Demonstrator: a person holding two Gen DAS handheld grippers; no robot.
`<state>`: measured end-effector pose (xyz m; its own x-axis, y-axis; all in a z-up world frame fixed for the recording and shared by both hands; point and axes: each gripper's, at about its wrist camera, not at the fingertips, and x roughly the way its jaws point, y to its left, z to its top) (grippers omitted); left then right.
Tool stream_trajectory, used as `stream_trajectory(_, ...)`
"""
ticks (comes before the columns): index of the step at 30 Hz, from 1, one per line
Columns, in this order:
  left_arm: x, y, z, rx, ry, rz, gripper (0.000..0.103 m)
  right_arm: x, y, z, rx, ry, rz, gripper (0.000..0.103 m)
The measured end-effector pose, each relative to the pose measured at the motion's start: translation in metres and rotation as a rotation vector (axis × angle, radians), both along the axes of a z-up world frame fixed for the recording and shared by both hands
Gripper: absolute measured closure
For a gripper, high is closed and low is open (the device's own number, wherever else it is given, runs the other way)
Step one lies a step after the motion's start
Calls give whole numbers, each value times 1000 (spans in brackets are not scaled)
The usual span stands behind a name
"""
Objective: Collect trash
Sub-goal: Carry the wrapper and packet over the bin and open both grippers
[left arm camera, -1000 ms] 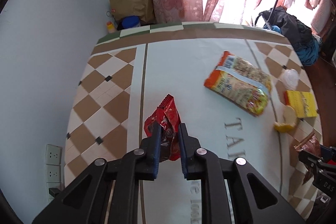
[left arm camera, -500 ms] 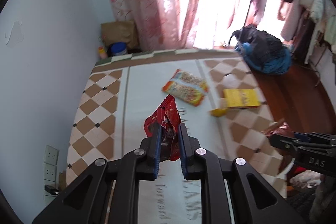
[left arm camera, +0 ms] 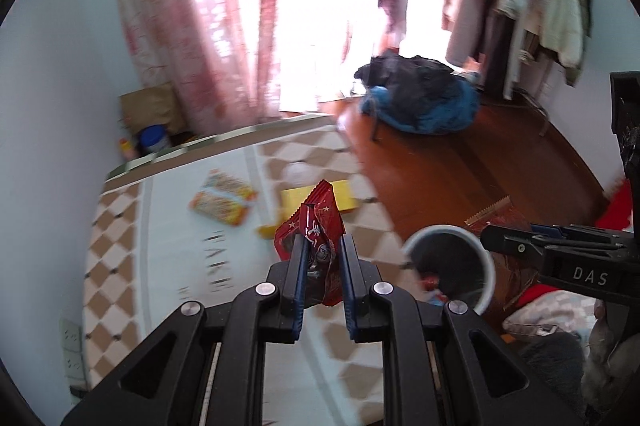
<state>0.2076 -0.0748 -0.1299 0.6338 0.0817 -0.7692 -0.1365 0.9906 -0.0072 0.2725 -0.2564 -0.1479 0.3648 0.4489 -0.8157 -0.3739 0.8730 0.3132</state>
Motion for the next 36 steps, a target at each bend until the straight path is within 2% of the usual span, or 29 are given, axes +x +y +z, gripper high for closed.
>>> stream_trajectory(5, 43, -62, -22, -51, 40, -108, 91, 22, -67, -17, -29, 21, -108, 58)
stream_trajectory(9, 81, -109, -53, -82, 108, -172, 91, 46, -123, -50, -51, 86, -202, 58)
stream_trajectory(15, 127, -158, -107, -101, 216, -233, 90, 81, -178, -104, -53, 184, -291, 58)
stream_trajectory(17, 142, -167, -125, -131, 254, -241, 90, 92, -186, -120, -52, 210, -303, 58)
stream_trajectory(20, 164, -168, -152, -232, 324, -256, 90, 109, -196, -151, -40, 271, -317, 58)
stream_trajectory(25, 198, -164, -193, -352, 452, -243, 90, 136, -203, -206, -18, 380, -332, 58)
stream_trajectory(28, 208, -163, -204, -380, 495, -230, 90, 145, -203, -234, -11, 433, -334, 58)
stream_trajectory(31, 216, -164, -212, -372, 530, -220, 88, 152, -204, -259, 11, 489, -351, 57)
stream_trajectory(32, 218, -164, -214, -369, 541, -217, 78, 154, -204, -264, 18, 503, -360, 56)
stream_trajectory(33, 218, -165, -215, -362, 547, -214, 61, 155, -205, -271, 24, 518, -368, 55)
stream_trajectory(35, 215, -164, -215, -359, 550, -211, 39, 157, -205, -280, 29, 538, -374, 45)
stream_trajectory(36, 215, -164, -215, -357, 554, -211, 37, 157, -205, -282, 26, 546, -375, 41)
